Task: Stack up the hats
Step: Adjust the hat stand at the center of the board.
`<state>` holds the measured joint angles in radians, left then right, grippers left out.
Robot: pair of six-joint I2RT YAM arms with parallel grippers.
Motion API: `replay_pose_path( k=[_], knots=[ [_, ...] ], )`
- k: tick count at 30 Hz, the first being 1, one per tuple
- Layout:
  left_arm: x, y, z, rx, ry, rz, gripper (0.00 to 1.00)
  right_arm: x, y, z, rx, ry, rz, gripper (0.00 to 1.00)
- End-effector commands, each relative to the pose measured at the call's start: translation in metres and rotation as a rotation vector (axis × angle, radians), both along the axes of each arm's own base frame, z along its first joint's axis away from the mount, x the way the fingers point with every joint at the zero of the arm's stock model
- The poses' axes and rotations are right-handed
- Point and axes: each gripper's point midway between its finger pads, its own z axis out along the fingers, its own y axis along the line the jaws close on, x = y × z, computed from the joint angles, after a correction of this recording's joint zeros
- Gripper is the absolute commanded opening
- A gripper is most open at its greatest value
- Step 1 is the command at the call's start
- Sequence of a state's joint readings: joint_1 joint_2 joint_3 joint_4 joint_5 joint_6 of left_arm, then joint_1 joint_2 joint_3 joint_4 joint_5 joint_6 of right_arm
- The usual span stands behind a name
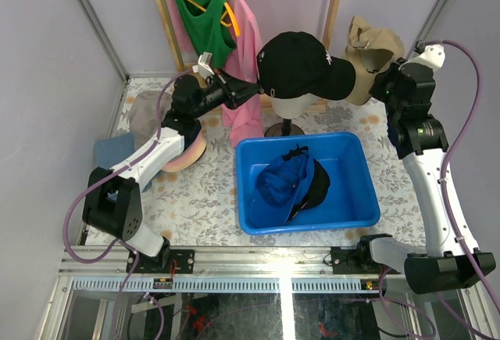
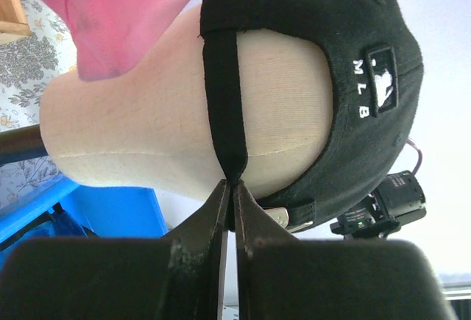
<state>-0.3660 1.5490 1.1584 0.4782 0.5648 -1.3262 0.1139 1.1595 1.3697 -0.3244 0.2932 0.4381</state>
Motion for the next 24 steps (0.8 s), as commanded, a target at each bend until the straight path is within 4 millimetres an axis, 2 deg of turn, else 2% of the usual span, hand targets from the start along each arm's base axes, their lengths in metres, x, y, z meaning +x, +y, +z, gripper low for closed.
replay_pose_path(
  k=[1, 7, 24],
  knots=[
    [-0.011, -0.008, -0.025, 0.055, 0.043, -0.044, 0.0, 0.0, 0.004, 0.066, 0.067, -0.183, 0.02, 0.0],
    [-0.015, -0.01, -0.018, 0.056, 0.021, -0.037, 0.0, 0.008, 0.005, 0.078, 0.064, -0.184, 0.027, 0.0],
    [-0.019, -0.018, 0.0, 0.046, -0.012, -0.03, 0.02, 0.034, 0.005, 0.078, 0.042, -0.157, 0.03, 0.0]
  ],
)
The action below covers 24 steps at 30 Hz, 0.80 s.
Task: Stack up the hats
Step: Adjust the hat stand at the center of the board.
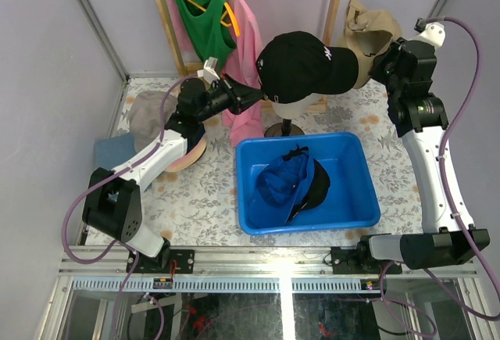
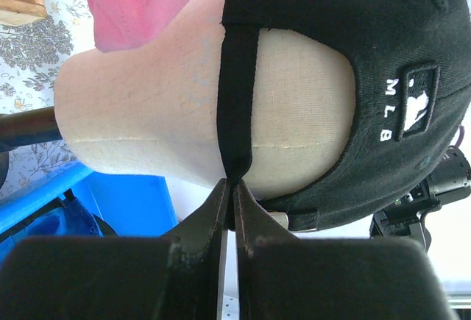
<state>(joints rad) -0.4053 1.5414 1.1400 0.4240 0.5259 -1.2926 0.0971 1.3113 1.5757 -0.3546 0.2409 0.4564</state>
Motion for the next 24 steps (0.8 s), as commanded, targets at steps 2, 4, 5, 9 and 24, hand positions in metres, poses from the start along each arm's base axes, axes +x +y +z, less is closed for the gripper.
replay_pose_path(
  k=[2, 4, 5, 9, 24],
  knots=[
    [-0.012, -0.006, 0.016, 0.004, -0.043, -0.029, 0.04, 0.0, -0.005, 0.045, -0.001, -0.124, -0.014, 0.0],
    [-0.013, -0.006, 0.017, 0.004, -0.044, -0.028, 0.06, 0.002, -0.008, 0.042, -0.014, -0.114, -0.028, 0.0],
    [-0.013, -0.006, 0.017, 0.003, -0.044, -0.028, 0.09, 0.002, -0.011, 0.041, -0.023, -0.108, -0.035, 0.0],
    [-0.013, -0.004, 0.017, 0.006, -0.041, -0.018, 0.18, 0.003, -0.019, 0.038, -0.059, -0.095, -0.069, 0.0],
    [-0.01, 0.022, 0.027, 0.004, -0.056, 0.081, 0.36, 0.0, -0.041, 0.048, -0.135, -0.096, -0.151, 0.0]
  ],
)
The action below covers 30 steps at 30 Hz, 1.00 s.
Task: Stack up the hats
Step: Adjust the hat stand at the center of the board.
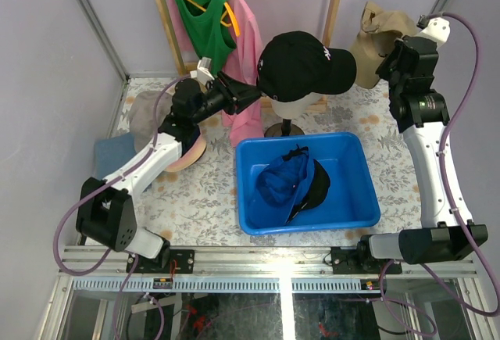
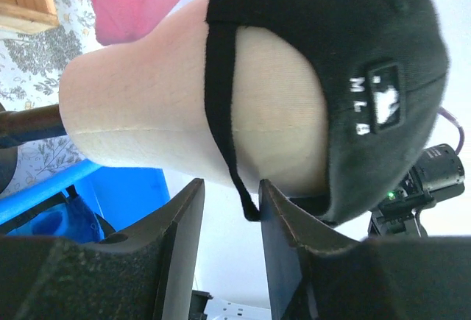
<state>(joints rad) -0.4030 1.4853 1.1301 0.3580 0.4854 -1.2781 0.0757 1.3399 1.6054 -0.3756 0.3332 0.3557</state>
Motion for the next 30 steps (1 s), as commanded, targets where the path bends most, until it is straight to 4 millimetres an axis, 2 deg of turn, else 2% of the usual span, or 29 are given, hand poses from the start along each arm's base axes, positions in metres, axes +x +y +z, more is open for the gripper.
replay_pose_path(
  k=[1, 6, 12, 20, 23, 26, 30],
  knots=[
    [-0.005, 0.015, 0.021, -0.011, -0.064, 0.046, 0.36, -0.002, -0.013, 0.052, -0.031, -0.138, -0.053, 0.0],
    [-0.006, 0.021, 0.021, -0.008, -0.062, 0.06, 0.44, -0.002, -0.016, 0.053, -0.045, -0.131, -0.064, 0.0],
    [-0.008, 0.026, 0.016, -0.001, -0.049, 0.07, 0.45, -0.003, -0.023, 0.056, -0.079, -0.131, -0.091, 0.0],
    [-0.007, 0.072, 0.029, 0.036, -0.08, 0.233, 0.46, -0.011, -0.042, 0.085, -0.182, -0.157, -0.175, 0.0],
    [-0.007, 0.087, 0.042, 0.05, -0.109, 0.287, 0.47, -0.013, -0.046, 0.098, -0.215, -0.176, -0.193, 0.0],
    [-0.005, 0.092, 0.065, 0.048, -0.161, 0.311, 0.47, -0.013, -0.044, 0.115, -0.232, -0.211, -0.175, 0.0],
    [0.001, 0.088, 0.118, 0.007, -0.259, 0.299, 0.48, -0.015, -0.029, 0.143, -0.225, -0.303, -0.087, 0.0]
  ],
)
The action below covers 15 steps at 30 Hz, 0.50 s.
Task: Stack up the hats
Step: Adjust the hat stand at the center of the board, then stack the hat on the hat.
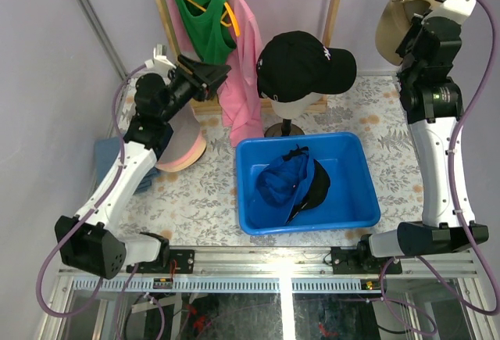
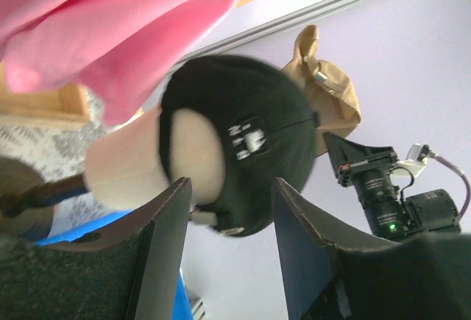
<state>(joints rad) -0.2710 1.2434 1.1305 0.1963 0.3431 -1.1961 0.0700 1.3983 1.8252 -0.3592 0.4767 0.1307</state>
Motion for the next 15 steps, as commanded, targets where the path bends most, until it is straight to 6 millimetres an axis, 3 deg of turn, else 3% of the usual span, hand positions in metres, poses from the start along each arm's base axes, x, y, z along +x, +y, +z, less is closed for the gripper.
replay_pose_path(
  k=[1, 4, 8, 15],
  knots=[
    [0.008, 0.0, 0.069, -0.014, -0.154, 0.006, 0.48, -0.011, 0.012, 0.073, -0.023, -0.213, 0.088, 0.0],
    [0.009, -0.017, 0.111, -0.045, -0.228, -0.058, 0.48, -0.017, 0.031, 0.092, -0.017, -0.271, 0.195, 0.0],
    [0.003, -0.055, 0.167, -0.078, -0.33, -0.176, 0.48, -0.03, 0.06, 0.111, -0.028, -0.333, 0.302, 0.0],
    [0.001, -0.118, 0.213, -0.141, -0.379, -0.329, 0.51, -0.048, 0.104, 0.138, -0.021, -0.389, 0.417, 0.0]
  ],
)
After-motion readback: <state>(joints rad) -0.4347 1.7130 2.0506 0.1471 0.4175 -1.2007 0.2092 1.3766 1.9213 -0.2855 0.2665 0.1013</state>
